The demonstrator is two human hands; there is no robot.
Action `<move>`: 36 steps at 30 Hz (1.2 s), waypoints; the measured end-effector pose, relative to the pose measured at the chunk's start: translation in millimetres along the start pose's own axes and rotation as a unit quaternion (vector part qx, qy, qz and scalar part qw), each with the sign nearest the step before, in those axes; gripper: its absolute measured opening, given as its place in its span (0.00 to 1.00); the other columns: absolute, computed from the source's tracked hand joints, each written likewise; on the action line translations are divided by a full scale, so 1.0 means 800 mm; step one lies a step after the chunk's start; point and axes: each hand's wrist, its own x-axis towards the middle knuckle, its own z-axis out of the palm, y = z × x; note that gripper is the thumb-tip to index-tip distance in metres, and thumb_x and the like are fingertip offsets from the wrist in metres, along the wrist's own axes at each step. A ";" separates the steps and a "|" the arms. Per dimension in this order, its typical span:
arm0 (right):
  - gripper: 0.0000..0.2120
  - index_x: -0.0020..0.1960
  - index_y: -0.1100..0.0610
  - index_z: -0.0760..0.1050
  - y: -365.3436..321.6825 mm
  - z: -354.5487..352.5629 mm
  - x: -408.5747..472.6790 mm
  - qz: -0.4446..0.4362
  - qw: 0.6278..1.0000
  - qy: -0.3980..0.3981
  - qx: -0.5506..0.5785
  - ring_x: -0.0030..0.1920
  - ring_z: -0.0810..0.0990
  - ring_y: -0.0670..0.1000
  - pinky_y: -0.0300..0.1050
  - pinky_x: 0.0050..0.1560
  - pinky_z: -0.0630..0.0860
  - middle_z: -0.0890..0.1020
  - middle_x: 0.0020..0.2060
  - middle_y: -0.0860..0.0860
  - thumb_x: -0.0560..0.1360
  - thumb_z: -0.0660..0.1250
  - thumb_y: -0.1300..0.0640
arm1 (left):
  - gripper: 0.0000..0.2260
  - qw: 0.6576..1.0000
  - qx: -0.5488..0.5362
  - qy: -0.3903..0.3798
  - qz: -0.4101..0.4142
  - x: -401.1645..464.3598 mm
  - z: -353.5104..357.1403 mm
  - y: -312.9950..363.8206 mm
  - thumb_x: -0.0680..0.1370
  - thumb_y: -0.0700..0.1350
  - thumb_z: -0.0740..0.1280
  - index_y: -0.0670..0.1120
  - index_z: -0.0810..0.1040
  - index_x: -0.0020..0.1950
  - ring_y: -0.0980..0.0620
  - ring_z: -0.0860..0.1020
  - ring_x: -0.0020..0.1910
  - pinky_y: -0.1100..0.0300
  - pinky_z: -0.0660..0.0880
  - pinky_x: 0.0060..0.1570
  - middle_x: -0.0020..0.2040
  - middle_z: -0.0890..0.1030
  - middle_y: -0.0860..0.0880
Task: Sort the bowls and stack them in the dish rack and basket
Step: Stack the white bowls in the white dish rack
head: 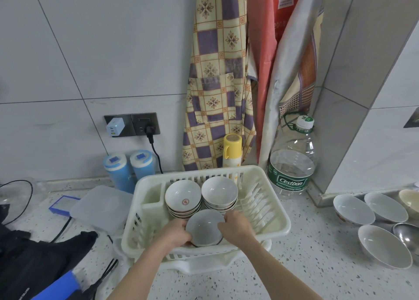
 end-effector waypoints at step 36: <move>0.09 0.38 0.57 0.65 -0.003 0.003 -0.011 -0.003 0.998 0.060 -0.021 0.37 0.72 0.53 0.43 0.37 0.69 0.70 0.32 0.48 0.77 0.55 0.61 | 0.09 0.971 0.005 0.238 -0.005 -0.004 0.026 -0.004 0.77 0.53 0.63 0.52 0.78 0.52 0.49 0.79 0.47 0.54 0.76 0.49 0.47 0.81 0.54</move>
